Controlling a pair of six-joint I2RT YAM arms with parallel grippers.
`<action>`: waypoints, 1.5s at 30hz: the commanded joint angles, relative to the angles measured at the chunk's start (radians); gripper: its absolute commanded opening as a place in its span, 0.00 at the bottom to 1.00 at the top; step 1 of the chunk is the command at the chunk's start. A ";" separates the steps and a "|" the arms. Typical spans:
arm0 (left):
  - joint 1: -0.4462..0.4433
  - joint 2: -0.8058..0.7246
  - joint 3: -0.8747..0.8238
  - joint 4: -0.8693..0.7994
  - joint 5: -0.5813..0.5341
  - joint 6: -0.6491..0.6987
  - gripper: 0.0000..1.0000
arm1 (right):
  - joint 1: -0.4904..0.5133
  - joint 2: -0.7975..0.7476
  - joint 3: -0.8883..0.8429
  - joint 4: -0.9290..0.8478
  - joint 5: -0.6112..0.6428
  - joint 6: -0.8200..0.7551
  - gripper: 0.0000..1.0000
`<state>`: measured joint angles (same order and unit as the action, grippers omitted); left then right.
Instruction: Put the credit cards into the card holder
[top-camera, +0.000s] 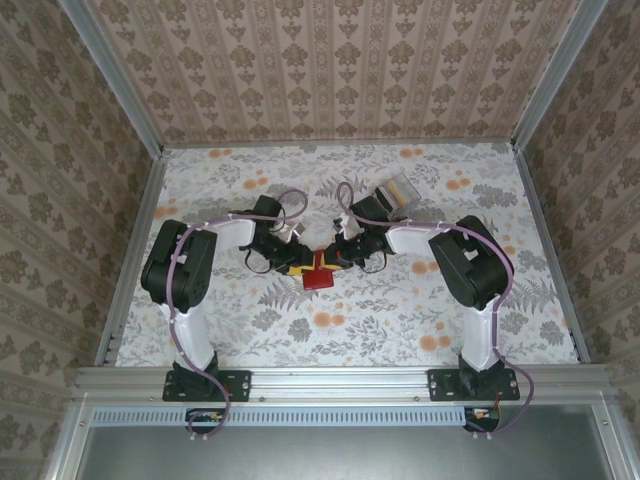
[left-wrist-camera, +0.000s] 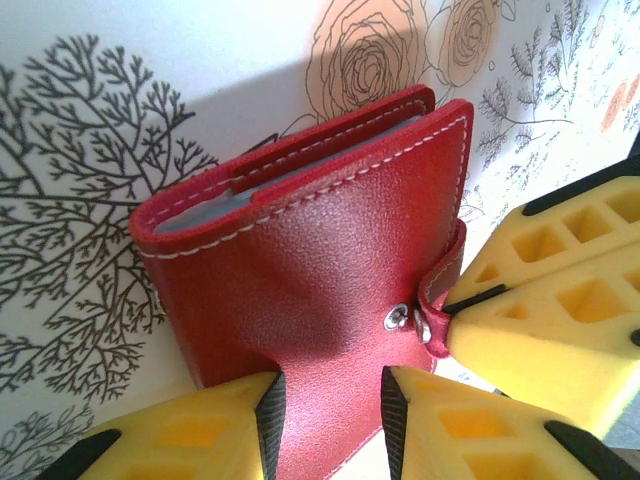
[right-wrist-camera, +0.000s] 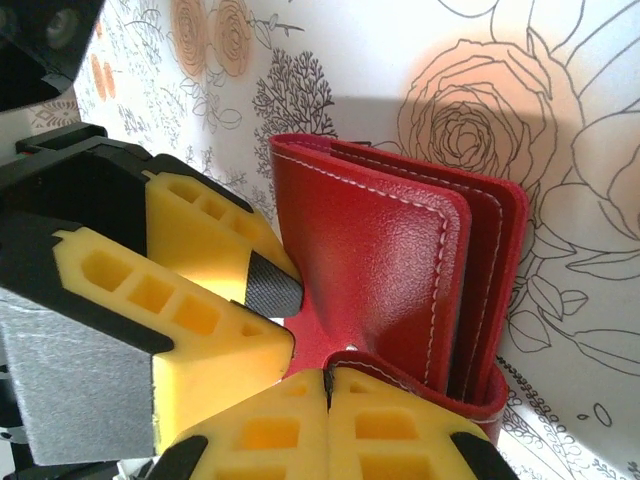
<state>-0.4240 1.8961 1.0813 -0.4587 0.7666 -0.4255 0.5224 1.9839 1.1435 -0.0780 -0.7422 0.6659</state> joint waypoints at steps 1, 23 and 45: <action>-0.008 0.046 -0.036 0.010 -0.046 -0.012 0.35 | 0.011 0.028 0.016 -0.018 -0.023 -0.004 0.00; 0.009 0.033 -0.081 0.070 -0.020 -0.035 0.34 | 0.036 0.047 0.047 -0.098 0.092 -0.009 0.00; 0.013 0.051 -0.074 0.063 -0.019 -0.038 0.34 | 0.016 -0.027 0.013 -0.020 0.094 0.023 0.00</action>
<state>-0.4038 1.8942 1.0409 -0.3954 0.8158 -0.4519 0.5430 1.9778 1.1748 -0.1024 -0.6788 0.6846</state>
